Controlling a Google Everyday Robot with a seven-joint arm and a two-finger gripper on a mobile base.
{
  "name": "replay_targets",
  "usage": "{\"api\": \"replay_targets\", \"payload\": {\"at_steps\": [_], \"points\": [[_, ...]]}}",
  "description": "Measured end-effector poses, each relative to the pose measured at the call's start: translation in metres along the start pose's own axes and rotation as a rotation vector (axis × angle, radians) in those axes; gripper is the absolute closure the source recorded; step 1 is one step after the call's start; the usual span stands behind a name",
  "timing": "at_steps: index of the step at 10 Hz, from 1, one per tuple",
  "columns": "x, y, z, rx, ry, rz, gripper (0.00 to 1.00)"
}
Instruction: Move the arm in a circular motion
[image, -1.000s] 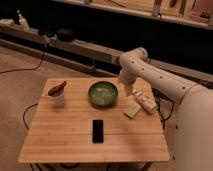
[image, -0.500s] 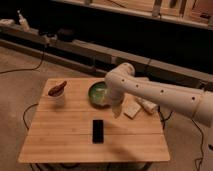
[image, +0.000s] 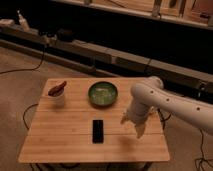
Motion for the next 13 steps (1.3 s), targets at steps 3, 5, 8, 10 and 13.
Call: {"api": "replay_targets", "payload": {"at_steps": [3,5,8,10,13], "points": [[0.094,0.047,-0.023,0.031,0.106,0.21,0.35],[0.124,0.053,-0.032,0.053,0.139,0.288,0.35],[0.181,-0.002,-0.046,0.121,0.18,0.405,0.35],[0.202,-0.076,-0.049,0.162,0.194,0.44,0.35],[0.195,-0.16,-0.052,0.193,0.221,0.416,0.35]]}}
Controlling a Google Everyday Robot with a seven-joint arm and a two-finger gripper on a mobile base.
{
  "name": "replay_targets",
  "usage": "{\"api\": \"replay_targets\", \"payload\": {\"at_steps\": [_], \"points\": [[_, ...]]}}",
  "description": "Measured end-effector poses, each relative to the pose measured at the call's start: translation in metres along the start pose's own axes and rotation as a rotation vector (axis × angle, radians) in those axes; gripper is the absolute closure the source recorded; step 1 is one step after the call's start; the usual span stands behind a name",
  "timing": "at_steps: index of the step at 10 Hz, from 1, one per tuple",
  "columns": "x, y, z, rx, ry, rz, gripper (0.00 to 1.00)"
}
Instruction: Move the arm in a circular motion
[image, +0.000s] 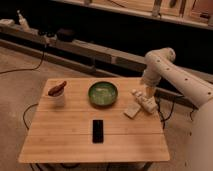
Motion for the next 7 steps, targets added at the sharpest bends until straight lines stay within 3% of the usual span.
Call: {"api": "replay_targets", "payload": {"at_steps": [2,4,5,7], "points": [[-0.054,-0.029,-0.001,0.029,-0.012,-0.078,0.35],[-0.114,-0.035,-0.006,0.058,-0.033,-0.187,0.35],[-0.153,-0.025,-0.01,0.069,-0.053,-0.267,0.35],[-0.213,0.032,-0.023,0.07,-0.11,-0.447,0.35]]}}
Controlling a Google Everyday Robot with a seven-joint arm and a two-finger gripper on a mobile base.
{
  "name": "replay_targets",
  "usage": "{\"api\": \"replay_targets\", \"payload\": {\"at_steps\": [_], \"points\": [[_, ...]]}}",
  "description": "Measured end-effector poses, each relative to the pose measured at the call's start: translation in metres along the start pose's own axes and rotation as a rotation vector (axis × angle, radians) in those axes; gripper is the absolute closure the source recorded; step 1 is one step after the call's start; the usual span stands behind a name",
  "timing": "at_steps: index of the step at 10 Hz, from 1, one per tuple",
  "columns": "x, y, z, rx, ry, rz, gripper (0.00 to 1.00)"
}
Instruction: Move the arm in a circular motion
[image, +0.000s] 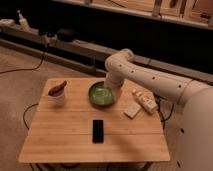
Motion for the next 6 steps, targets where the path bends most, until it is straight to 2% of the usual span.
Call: {"api": "replay_targets", "payload": {"at_steps": [1,2,3,4,5,6], "points": [[-0.035,0.024,-0.005,-0.012,-0.045,-0.078,0.35],[-0.073,0.058,-0.012,-0.038,-0.114,-0.158,0.35],[-0.091,0.082,-0.015,-0.06,-0.162,-0.196,0.35],[-0.103,0.114,-0.02,-0.096,-0.217,-0.222,0.35],[-0.103,0.142,-0.023,-0.125,-0.252,-0.224,0.35],[-0.089,0.17,-0.025,-0.152,-0.269,-0.199,0.35]]}}
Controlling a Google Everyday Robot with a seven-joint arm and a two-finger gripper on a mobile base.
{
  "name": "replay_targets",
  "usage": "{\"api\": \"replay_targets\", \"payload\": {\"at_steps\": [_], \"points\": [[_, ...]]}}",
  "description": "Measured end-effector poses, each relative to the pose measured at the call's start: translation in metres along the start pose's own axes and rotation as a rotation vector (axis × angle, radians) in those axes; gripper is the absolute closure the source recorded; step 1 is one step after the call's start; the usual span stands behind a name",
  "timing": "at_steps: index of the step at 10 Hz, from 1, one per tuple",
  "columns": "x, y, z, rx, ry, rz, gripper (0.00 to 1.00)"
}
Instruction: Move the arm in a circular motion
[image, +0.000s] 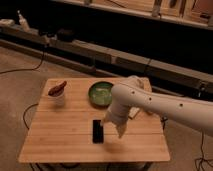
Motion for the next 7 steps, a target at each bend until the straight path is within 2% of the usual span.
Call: {"api": "replay_targets", "payload": {"at_steps": [1,2,3,4,5,6,7], "points": [[0.015,0.025,-0.002,-0.015,0.0,0.038,0.35],[0.045,0.061,-0.007,-0.031,0.025,0.113,0.35],[0.082,0.093,-0.014,-0.043,0.071,0.199,0.35],[0.113,0.11,-0.022,-0.043,0.115,0.274,0.35],[0.159,0.122,-0.036,-0.031,0.179,0.377,0.35],[0.197,0.121,-0.05,-0.006,0.23,0.457,0.35],[0.213,0.116,-0.057,0.01,0.25,0.489,0.35]]}}
